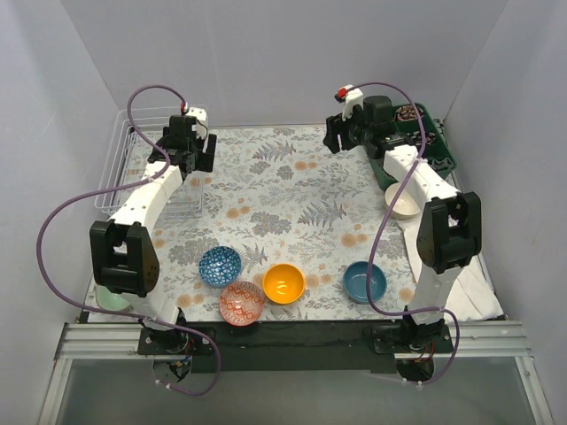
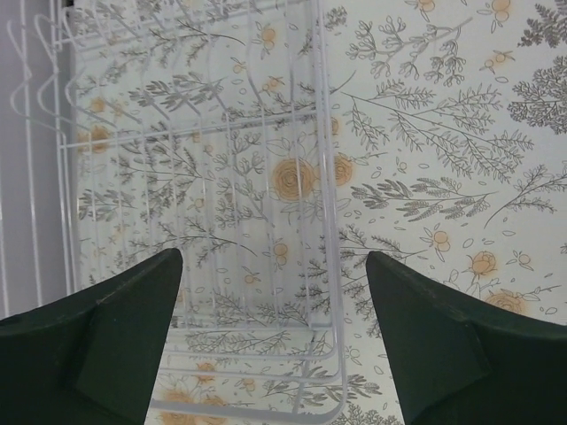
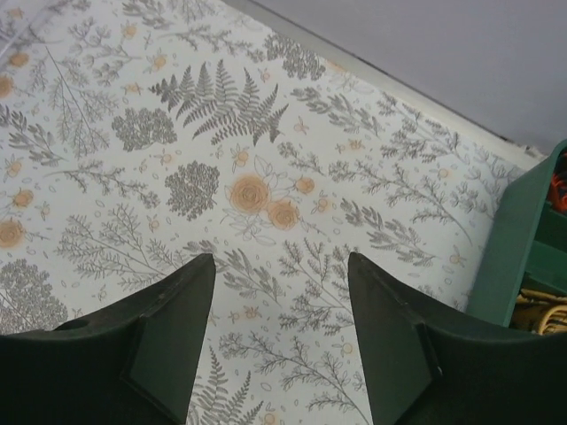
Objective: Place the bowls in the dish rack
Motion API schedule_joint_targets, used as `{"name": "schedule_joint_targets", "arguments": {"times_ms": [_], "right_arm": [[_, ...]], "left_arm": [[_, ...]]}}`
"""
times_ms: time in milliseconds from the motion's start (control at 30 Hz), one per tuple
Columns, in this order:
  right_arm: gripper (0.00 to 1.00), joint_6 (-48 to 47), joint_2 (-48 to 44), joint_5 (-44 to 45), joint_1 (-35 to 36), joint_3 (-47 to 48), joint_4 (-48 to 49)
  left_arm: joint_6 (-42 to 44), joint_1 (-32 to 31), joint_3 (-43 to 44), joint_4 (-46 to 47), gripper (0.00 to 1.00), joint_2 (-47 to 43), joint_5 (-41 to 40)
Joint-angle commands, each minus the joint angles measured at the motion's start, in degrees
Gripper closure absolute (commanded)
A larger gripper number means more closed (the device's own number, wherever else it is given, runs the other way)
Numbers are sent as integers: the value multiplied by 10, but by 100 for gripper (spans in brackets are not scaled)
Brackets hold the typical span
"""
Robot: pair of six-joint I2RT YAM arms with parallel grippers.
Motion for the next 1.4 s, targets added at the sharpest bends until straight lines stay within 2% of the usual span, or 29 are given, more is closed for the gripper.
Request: {"name": "schedule_joint_targets", "arguments": {"times_ms": [0,167,267,300,433,500,533,633,833,1000,1367], "right_arm": [[31,5,-39,7,-2,-14,-20],[32,-5,-67,20,-2,-39,-24],[32,-7,-88,32,-2,-59,-24],[32,-7,-91,34,-2,-64,-22],[32,-4,-107,35,-3,-91,-15],[32,-6,-114,39,-3,-100,-13],[33,-8,-116,41,-2,-103,-10],[33,-13,-121,48,-3,-111,-11],[33,-35,-136,63,-7,-127,-15],[33,-41,-152,65,-28,-143,-22],[34,-57,-213,72,-63,-193,-35]], "left_arm": [[-13,1,19,-11,16,21,16],[-42,1,31,-15,24,60,27],[-49,-5,50,-18,32,81,34],[-48,-6,53,-22,37,86,34],[-48,-8,53,-33,69,99,36],[-54,-8,53,-41,76,103,35],[-56,-9,56,-45,88,104,39],[-69,-16,59,-55,100,102,49],[-90,-77,62,-67,100,99,49],[-122,-151,82,-70,100,124,44],[-175,-281,241,-61,100,249,71]]}}
